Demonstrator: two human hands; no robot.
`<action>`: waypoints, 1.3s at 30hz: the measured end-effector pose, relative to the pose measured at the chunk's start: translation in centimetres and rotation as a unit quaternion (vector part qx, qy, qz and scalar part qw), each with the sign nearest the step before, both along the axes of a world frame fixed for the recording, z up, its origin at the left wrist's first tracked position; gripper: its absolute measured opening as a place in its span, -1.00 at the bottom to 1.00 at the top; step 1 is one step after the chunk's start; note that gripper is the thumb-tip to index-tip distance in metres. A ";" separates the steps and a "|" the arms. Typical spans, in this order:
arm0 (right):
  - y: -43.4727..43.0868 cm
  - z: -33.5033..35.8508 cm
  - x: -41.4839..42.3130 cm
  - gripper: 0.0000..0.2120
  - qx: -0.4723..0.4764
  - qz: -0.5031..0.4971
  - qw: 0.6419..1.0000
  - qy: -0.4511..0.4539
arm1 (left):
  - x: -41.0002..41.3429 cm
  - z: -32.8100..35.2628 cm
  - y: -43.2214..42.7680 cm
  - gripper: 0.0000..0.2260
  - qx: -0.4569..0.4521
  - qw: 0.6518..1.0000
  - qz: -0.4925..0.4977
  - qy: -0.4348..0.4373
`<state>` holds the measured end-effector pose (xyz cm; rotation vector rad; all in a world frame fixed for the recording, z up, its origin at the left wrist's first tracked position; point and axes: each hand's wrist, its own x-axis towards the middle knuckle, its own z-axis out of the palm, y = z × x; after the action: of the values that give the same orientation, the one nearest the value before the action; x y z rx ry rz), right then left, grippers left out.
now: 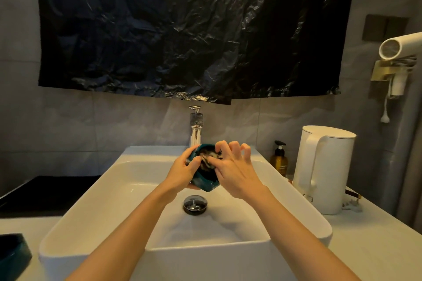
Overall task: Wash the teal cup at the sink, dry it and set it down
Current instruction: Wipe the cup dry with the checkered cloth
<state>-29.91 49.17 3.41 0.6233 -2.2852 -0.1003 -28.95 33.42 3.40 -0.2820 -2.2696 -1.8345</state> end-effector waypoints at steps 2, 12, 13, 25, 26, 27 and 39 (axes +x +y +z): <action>-0.2 0.1 0.3 -0.69 0.023 -0.030 0.999 0.005 | -0.1 -0.1 0.0 -0.72 0.006 1.000 0.012 0.008; -1.1 0.1 0.8 -0.61 -0.107 0.111 0.975 -0.161 | -1.0 -0.4 -0.8 -0.66 0.026 0.998 0.062 0.016; -1.2 -0.1 0.8 -0.63 -0.106 0.114 0.974 -0.163 | -1.1 -0.4 -0.8 -0.66 0.023 0.998 0.058 0.017; -1.7 -0.6 1.1 -0.32 0.015 0.022 0.993 -0.118 | -0.4 0.2 -0.3 -0.69 0.026 1.000 0.007 0.006; -1.7 -0.6 1.0 -0.33 0.015 0.027 0.992 -0.122 | -0.4 0.3 -0.4 -0.69 0.026 1.000 0.008 0.005; -1.6 -0.6 0.9 -0.34 0.018 0.037 0.992 -0.123 | -0.4 0.3 -0.5 -0.68 0.027 1.000 0.010 0.003; -1.4 -0.5 0.7 -0.40 0.086 0.042 0.992 -0.079 | -0.6 -0.1 -0.7 -0.68 0.007 1.000 0.020 -0.022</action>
<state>-29.17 47.77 2.90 0.8422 -2.4163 -0.2152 -29.55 32.73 3.32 -0.1950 -2.2737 -1.8528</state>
